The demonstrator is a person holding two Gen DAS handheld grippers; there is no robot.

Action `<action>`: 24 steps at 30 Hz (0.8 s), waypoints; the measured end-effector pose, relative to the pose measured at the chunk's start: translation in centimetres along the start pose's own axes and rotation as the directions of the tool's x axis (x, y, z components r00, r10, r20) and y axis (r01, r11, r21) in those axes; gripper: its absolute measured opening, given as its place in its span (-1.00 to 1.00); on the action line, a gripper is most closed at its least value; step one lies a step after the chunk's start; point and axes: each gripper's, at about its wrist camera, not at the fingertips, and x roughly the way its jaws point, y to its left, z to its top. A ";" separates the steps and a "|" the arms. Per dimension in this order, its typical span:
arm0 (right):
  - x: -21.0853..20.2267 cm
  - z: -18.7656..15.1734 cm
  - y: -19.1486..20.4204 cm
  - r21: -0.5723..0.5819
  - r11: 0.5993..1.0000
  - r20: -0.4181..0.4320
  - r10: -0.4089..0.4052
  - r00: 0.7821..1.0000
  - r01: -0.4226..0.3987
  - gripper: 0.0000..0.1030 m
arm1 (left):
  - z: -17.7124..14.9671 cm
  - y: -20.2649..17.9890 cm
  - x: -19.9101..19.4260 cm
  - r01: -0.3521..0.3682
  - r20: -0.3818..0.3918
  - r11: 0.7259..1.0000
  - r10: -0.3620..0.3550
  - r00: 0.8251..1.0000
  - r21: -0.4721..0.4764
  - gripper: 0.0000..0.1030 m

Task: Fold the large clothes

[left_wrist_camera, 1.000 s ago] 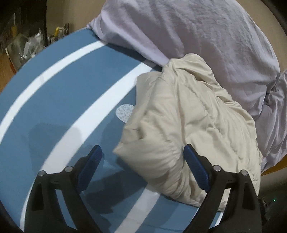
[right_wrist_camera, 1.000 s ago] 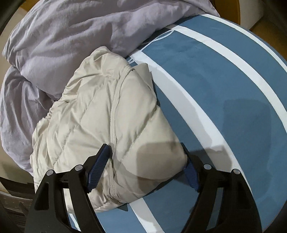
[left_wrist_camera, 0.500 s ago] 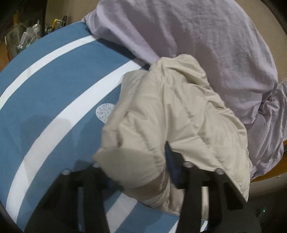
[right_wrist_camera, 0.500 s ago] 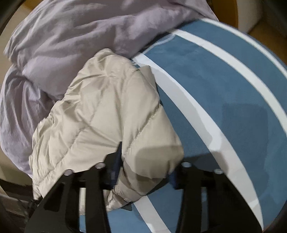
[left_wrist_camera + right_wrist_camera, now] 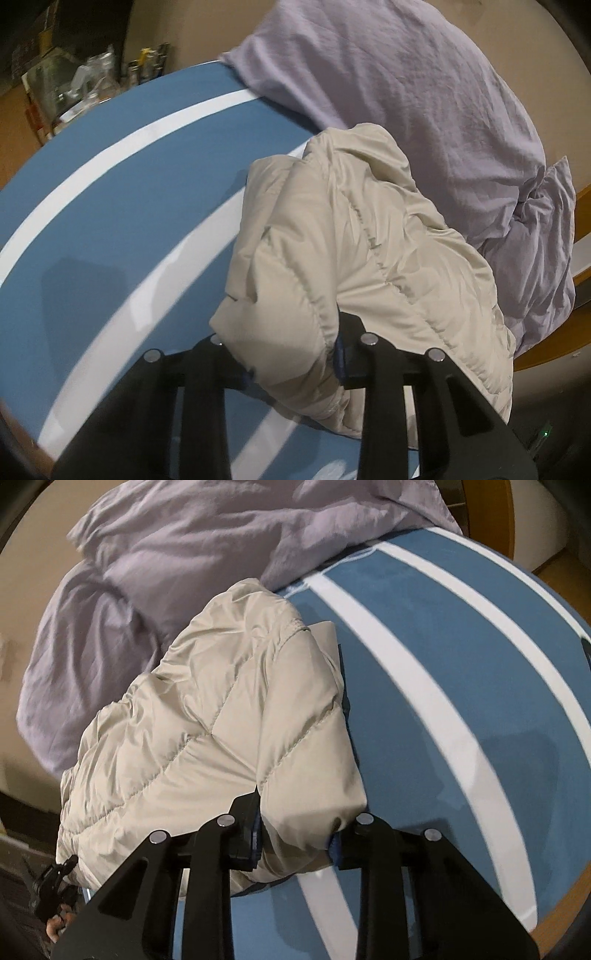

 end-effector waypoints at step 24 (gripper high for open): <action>-6.0 -3.9 4.6 -0.304 0.937 0.176 -0.122 0.977 0.172 0.26 | -4.2 5.5 -4.2 -0.132 0.005 0.987 0.133 0.991 -0.093 0.52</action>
